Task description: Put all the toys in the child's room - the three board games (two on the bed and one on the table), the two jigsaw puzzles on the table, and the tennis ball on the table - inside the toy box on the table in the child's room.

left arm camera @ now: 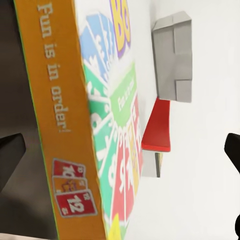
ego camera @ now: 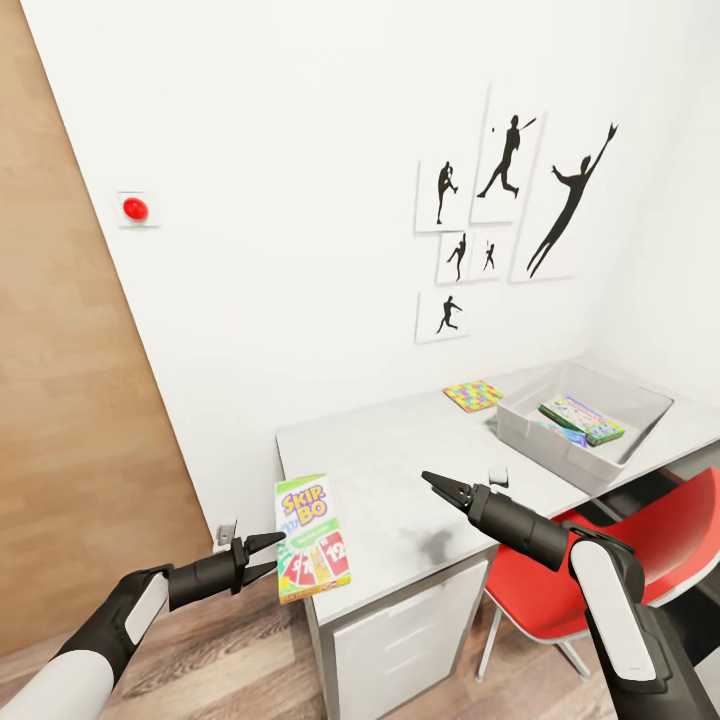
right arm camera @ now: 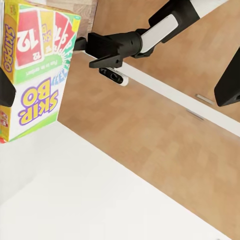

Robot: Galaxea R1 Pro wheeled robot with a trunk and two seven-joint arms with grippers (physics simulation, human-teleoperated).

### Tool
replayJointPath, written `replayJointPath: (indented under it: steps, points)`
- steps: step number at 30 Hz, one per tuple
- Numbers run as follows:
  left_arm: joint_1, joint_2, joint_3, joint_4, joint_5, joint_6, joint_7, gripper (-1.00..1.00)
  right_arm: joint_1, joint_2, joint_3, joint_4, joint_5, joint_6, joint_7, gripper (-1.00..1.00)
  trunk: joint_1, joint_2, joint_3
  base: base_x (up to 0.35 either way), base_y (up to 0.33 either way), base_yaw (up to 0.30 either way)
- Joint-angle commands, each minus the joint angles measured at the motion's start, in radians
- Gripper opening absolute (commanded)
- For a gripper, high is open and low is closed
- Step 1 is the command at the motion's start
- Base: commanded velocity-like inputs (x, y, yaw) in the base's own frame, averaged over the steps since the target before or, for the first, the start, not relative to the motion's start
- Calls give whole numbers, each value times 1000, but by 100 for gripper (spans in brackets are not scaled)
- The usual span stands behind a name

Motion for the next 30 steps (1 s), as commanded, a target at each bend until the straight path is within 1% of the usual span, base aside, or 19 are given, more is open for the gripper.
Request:
replayJointPath:
  steps: [1, 6, 30]
  points:
    - [-1, 0, 1, 0, 2, 6, -1, 100, -1, 0, -1, 0, 3, 5, 5, 100, 4, -8, -4, 0, 0, 0]
    - [-1, 0, 1, 0, 2, 6, -1, 100, -1, 0, -1, -1, 3, 5, 5, 100, 23, -43, -20, 0, 0, 0]
    - [-1, 1, 1, 0, 2, 6, -1, 100, -1, 0, 3, -1, 3, 5, 5, 100, 23, -43, -19, 0, 0, -8]
